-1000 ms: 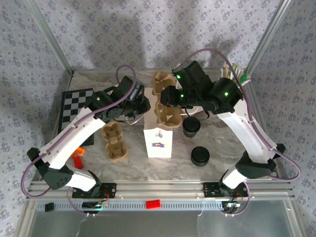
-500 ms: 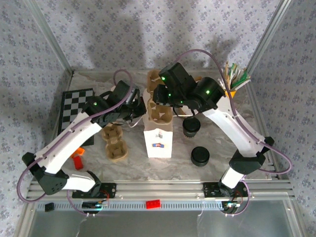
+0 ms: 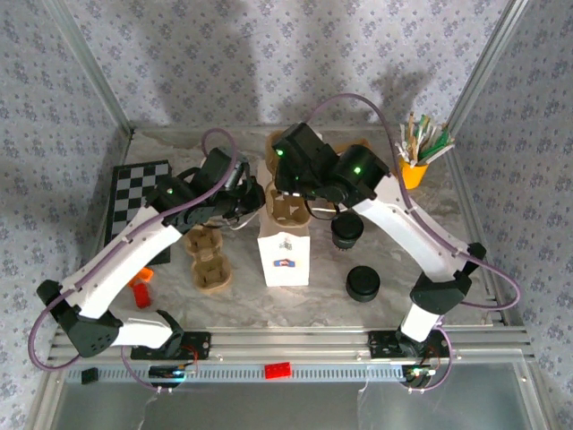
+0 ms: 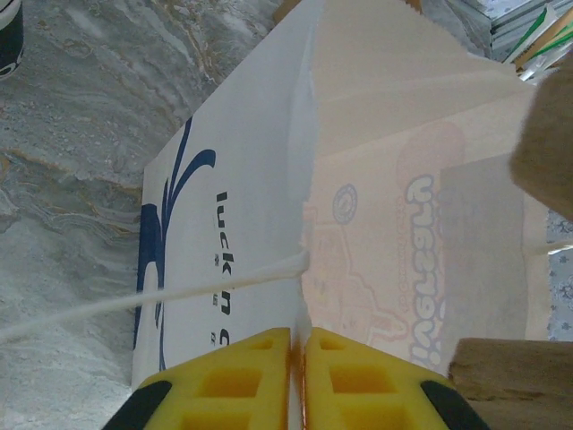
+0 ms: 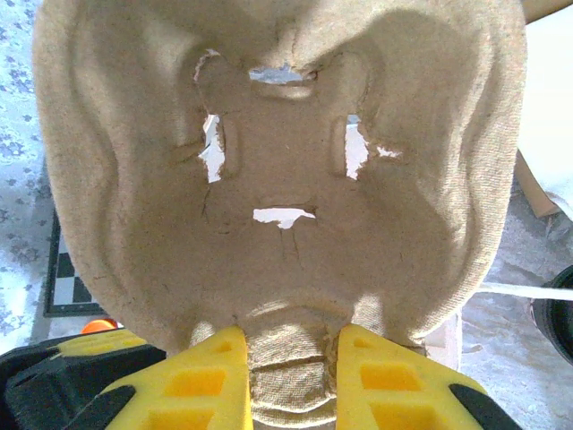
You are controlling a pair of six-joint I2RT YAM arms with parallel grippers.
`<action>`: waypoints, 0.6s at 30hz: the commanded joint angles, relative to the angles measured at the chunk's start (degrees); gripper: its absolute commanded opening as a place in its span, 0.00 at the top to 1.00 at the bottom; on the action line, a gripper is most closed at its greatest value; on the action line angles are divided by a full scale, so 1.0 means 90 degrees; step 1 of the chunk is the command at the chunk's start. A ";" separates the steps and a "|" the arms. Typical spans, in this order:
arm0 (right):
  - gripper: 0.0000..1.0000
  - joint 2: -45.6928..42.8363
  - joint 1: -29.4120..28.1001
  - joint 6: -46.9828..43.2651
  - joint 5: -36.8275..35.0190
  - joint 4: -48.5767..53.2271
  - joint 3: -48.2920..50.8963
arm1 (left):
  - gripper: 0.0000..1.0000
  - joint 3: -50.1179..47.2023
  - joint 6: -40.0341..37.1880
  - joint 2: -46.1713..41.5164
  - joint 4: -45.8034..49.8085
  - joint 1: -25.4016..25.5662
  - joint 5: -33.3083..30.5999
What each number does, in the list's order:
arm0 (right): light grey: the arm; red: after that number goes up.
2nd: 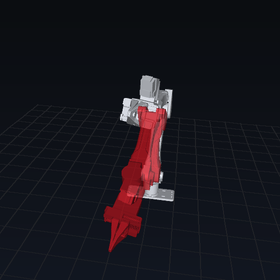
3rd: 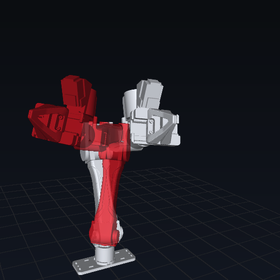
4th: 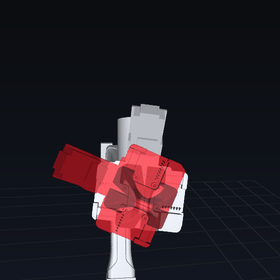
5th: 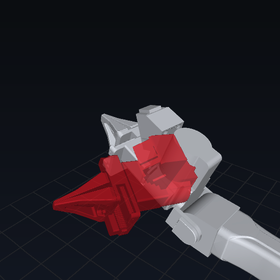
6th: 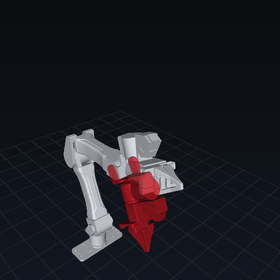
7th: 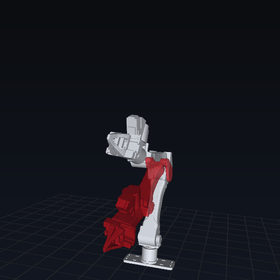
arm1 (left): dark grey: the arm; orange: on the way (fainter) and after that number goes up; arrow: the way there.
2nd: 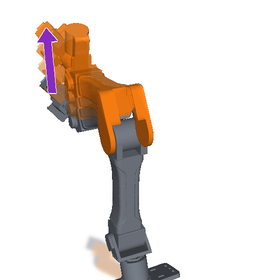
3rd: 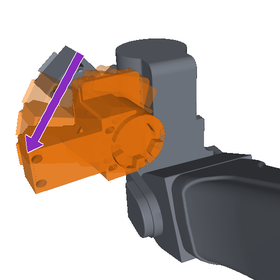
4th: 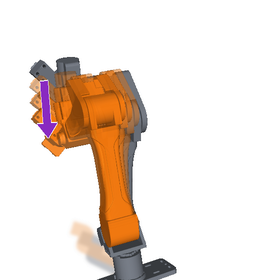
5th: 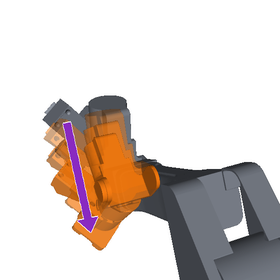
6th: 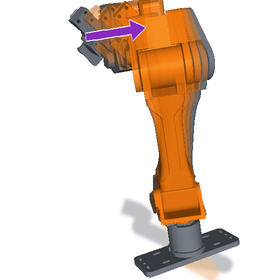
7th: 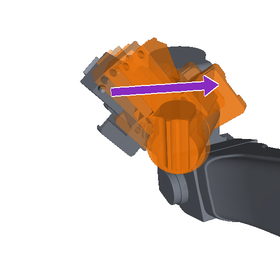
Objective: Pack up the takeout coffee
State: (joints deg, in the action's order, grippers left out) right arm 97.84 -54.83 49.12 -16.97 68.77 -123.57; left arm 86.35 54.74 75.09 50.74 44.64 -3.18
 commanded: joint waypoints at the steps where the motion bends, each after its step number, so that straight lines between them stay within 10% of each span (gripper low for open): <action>1: 0.78 0.0147 -0.0117 0.0197 -0.0331 0.0182 -0.0123 | 0.87 -0.0028 -0.0025 -0.0338 0.0049 -0.0088 -0.0007; 18: 0.78 0.0512 -0.0373 0.0168 0.0266 0.0104 -0.1092 | 1.00 -0.0541 0.0038 -0.0695 -0.0402 -0.0369 0.0427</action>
State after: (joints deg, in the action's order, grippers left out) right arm 101.89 -57.58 49.98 -16.47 70.04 -131.02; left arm 81.69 54.98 70.15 48.69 41.60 -0.64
